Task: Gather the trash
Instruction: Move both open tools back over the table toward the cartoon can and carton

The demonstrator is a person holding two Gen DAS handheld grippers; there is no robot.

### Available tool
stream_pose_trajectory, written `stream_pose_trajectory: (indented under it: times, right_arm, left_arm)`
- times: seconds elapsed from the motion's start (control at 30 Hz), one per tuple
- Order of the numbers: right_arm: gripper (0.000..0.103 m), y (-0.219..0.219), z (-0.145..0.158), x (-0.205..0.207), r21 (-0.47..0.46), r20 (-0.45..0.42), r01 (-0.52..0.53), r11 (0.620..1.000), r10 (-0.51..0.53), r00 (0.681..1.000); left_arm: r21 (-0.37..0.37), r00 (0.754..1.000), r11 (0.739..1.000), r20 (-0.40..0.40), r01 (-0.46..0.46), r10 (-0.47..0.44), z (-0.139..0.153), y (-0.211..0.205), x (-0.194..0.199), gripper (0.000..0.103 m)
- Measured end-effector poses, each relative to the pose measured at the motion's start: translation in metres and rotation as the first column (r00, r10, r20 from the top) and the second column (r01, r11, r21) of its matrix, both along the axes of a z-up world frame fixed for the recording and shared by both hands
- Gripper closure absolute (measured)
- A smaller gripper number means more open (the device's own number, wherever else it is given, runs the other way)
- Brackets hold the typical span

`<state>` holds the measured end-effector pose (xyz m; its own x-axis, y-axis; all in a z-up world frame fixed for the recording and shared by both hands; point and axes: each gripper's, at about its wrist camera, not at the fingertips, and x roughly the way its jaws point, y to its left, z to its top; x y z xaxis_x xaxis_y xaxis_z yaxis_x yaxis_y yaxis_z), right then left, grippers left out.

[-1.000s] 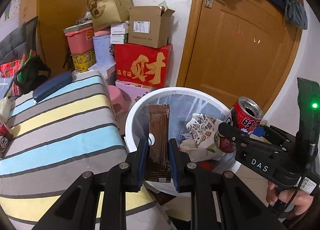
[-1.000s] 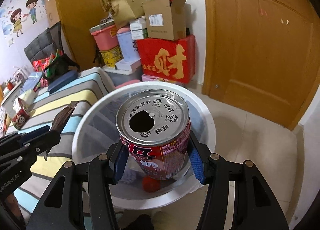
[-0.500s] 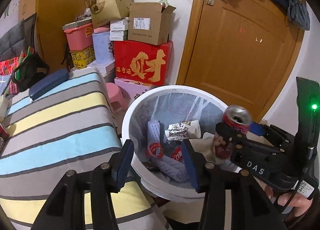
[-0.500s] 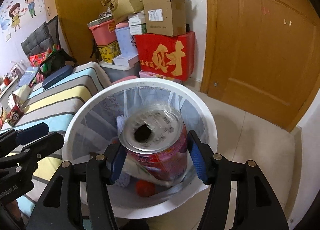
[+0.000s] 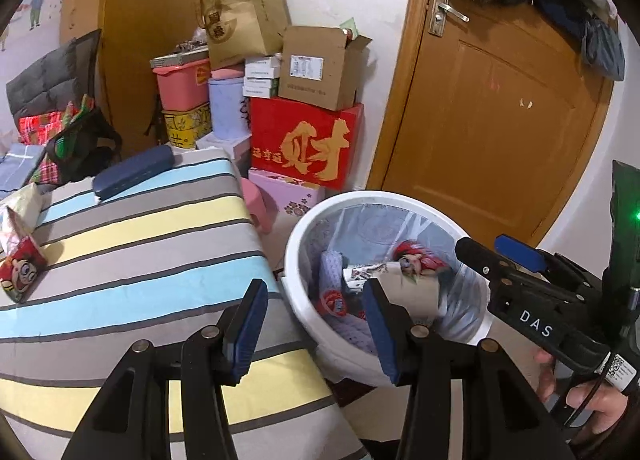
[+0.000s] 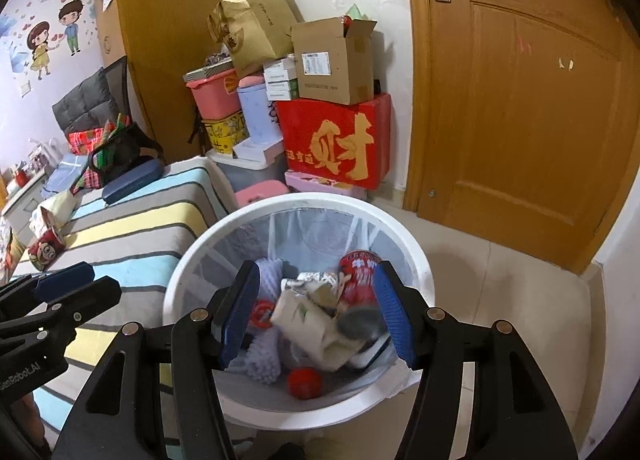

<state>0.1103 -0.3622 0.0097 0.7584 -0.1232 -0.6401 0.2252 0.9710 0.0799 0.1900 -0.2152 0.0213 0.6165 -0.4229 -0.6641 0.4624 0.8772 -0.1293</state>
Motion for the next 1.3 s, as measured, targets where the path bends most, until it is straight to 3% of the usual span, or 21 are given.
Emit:
stream_pose_trajectory:
  times: [0.57,0.9,1.3]
  right_arm:
    - [0.042,0.057,0.005,0.007,0.017,0.05,-0.111,0.994,0.11,0.993]
    - [0.042,0.102,0.003,0.017,0.034,0.049,-0.197,0.98,0.195,0.98]
    - [0.042,0.169,0.001,0.037,0.034,0.029,-0.338,0.941,0.337,0.941]
  left_arm:
    - [-0.03,0.988,0.988,0.033,-0.151,0.152,0.012,0.091,-0.016,0.054]
    - [-0.027,0.954,0.955,0.044,-0.296,0.297,0.011,0.169,-0.021,0.053]
    - [-0.033,0.9,0.901,0.038,-0.434,0.435,0.007,0.264,-0.015,0.053]
